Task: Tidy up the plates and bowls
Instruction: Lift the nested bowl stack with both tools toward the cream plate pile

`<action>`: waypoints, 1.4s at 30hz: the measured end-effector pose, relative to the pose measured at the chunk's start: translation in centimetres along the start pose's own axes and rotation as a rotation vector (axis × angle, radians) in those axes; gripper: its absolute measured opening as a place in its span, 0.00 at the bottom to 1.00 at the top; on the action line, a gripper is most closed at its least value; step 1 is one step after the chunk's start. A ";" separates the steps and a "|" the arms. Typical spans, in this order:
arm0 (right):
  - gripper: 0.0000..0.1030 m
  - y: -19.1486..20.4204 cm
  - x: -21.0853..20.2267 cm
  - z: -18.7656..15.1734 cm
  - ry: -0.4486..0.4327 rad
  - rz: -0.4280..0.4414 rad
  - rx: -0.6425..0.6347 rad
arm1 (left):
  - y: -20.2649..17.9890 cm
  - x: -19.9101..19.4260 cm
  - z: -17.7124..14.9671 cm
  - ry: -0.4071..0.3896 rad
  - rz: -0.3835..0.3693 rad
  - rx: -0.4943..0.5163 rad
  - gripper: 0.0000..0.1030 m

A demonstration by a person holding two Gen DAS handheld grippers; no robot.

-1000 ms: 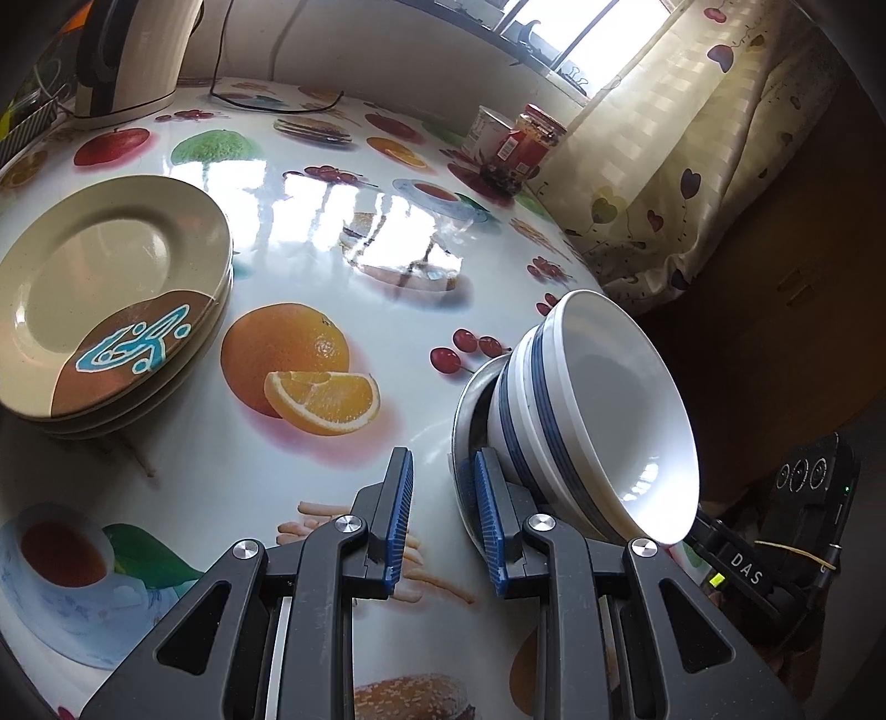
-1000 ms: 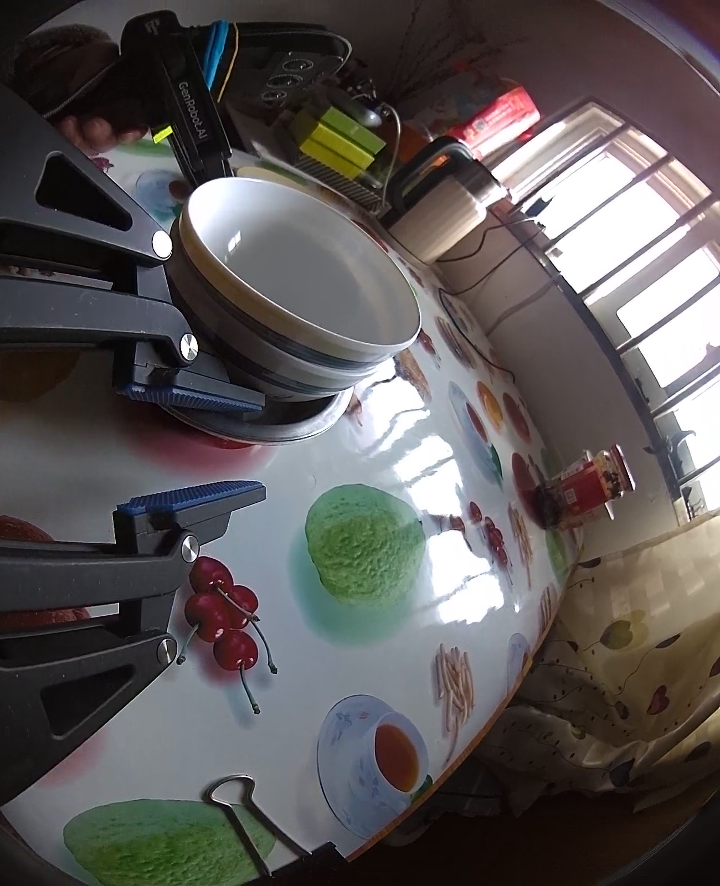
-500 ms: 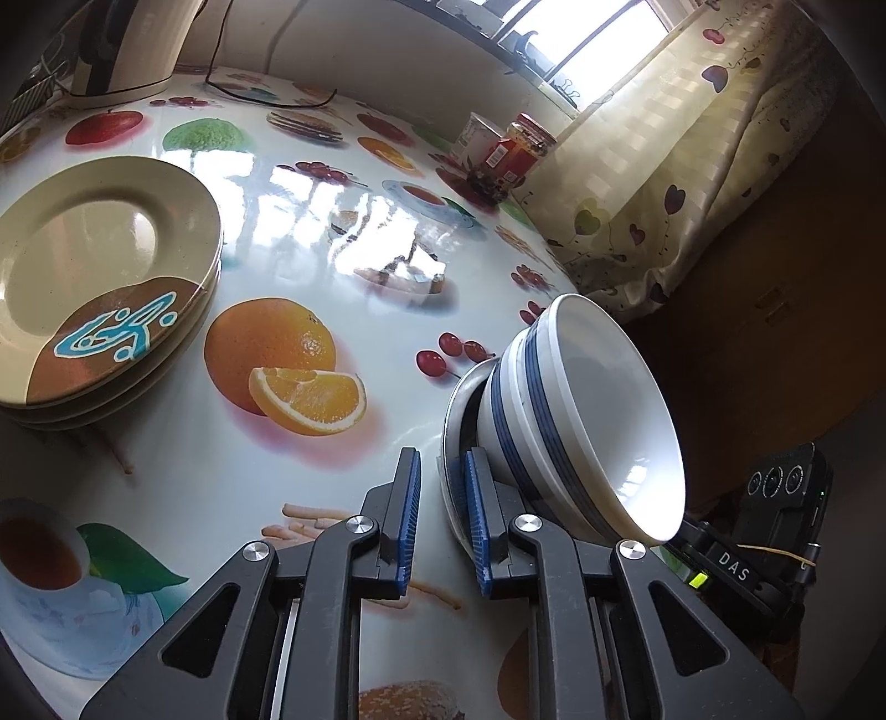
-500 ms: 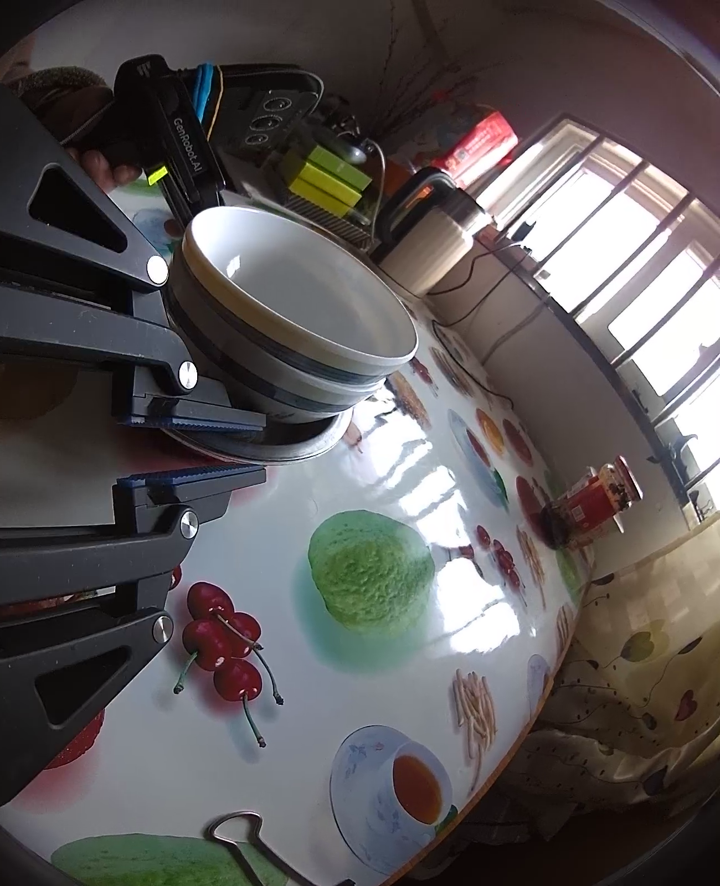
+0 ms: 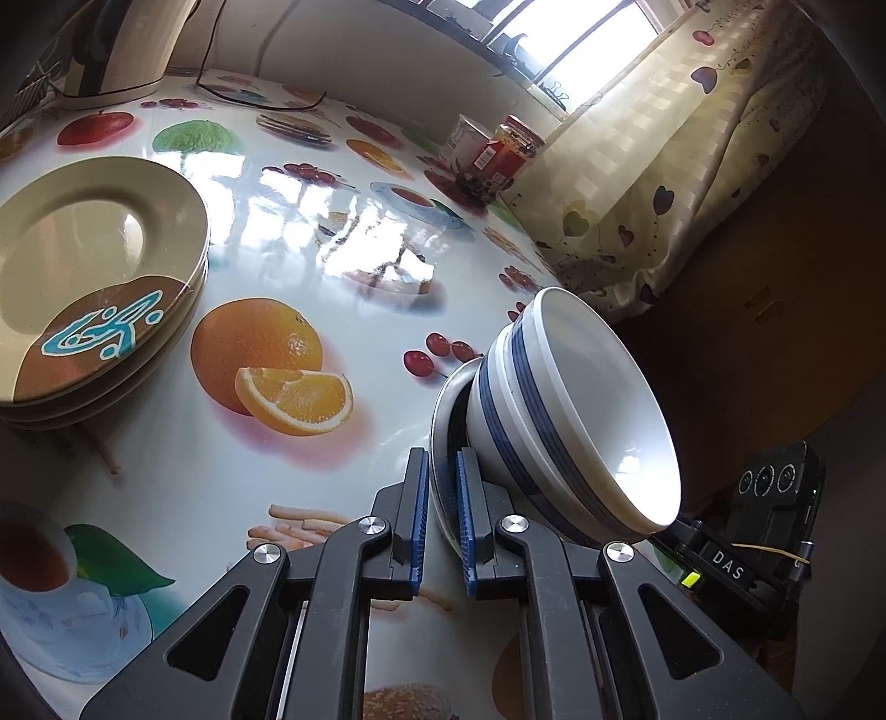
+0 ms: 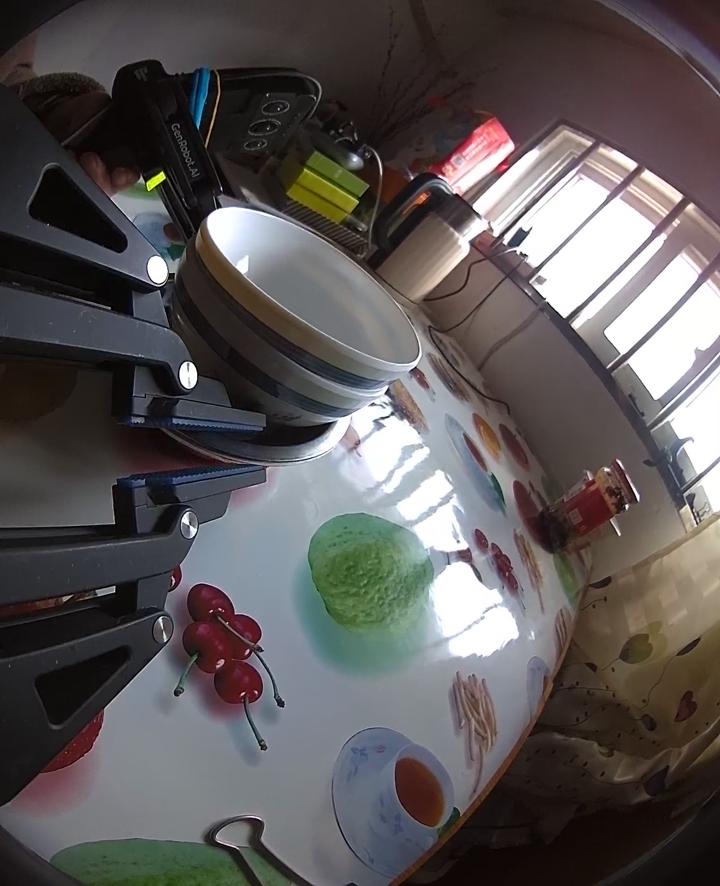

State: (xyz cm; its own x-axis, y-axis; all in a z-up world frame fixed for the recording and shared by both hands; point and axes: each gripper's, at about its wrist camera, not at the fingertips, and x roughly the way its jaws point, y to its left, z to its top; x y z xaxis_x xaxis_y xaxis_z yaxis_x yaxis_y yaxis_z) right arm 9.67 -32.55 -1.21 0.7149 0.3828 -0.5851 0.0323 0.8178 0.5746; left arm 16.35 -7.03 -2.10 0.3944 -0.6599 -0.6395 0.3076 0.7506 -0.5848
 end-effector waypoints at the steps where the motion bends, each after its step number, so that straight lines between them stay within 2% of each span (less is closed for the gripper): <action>1: 0.12 0.0 0.0 0.0 -0.001 0.002 0.002 | 0.0 0.0 0.0 -0.001 -0.003 -0.002 0.09; 17: 0.12 -0.6 -0.2 -0.3 -0.022 0.047 0.026 | -0.6 -0.3 -0.3 -0.016 0.018 0.031 0.08; 42: 0.12 -1.8 -0.5 -1.0 -0.041 0.115 0.078 | 0.0 -1.1 -0.6 -0.033 -0.042 -0.005 0.08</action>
State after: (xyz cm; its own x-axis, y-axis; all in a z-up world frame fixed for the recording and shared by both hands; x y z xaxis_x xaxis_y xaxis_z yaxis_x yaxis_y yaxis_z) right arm 8.49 -33.74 -2.50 0.7450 0.4527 -0.4900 0.0020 0.7330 0.6803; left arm 15.36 -6.37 -1.73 0.4098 -0.6894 -0.5973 0.3204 0.7219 -0.6134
